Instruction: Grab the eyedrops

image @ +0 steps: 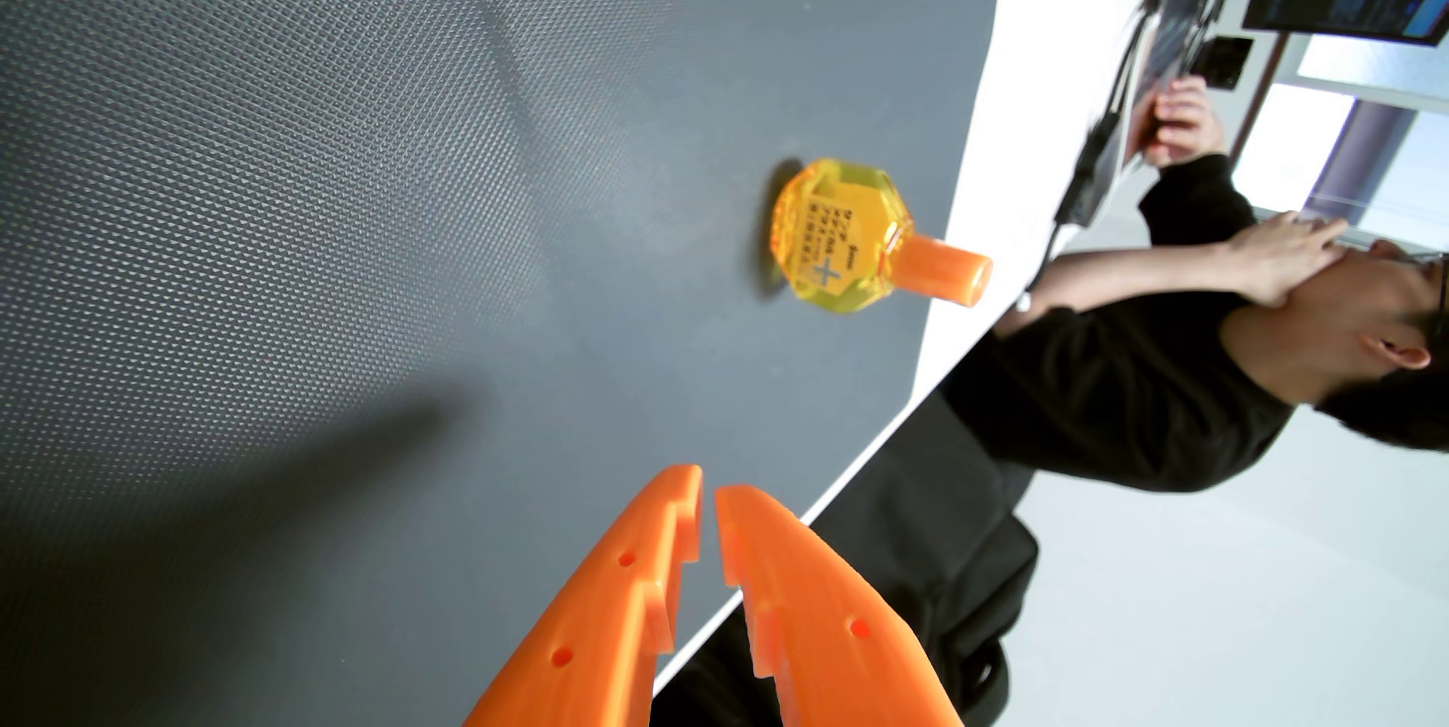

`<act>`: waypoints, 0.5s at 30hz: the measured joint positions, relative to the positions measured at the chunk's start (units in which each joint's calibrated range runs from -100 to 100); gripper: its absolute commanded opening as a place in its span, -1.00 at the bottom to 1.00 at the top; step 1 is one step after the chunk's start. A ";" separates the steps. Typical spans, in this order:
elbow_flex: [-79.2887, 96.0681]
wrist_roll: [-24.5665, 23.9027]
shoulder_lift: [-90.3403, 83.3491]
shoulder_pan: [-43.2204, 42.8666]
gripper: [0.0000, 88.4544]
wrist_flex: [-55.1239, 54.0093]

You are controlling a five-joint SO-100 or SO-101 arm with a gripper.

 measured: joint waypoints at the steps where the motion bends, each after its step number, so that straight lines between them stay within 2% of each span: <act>1: 0.00 -0.52 0.00 0.00 -0.97 0.00; 15: -4.88 -0.89 0.00 0.00 -0.97 3.66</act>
